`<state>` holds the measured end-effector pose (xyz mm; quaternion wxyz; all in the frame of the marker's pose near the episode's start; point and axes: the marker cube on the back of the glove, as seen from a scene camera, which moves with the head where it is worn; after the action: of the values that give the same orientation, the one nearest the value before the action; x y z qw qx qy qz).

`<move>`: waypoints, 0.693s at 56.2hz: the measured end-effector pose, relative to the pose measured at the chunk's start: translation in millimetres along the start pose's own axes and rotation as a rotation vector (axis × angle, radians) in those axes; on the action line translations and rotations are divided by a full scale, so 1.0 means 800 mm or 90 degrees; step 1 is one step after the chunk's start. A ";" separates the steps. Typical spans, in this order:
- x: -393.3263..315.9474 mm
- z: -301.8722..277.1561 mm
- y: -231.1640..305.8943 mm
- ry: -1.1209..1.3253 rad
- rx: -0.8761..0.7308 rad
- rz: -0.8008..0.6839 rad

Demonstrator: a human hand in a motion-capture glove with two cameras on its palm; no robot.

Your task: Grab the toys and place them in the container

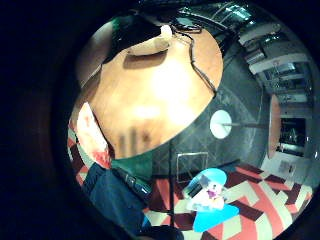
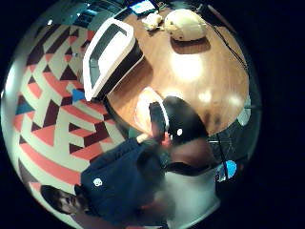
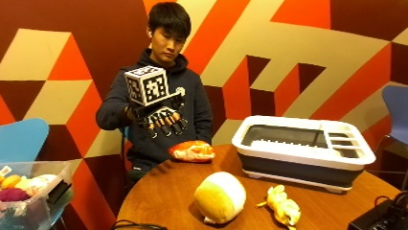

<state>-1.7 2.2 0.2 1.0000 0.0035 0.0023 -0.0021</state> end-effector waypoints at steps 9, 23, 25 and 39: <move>-0.012 -0.005 0.013 0.008 -0.001 -0.015; -0.050 0.008 0.036 0.043 -0.041 -0.079; -0.057 0.017 0.039 0.052 -0.056 -0.091; -0.073 0.111 0.026 0.110 -0.138 -0.113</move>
<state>-59.6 22.9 89.2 0.9865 -0.1046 0.0886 -0.0896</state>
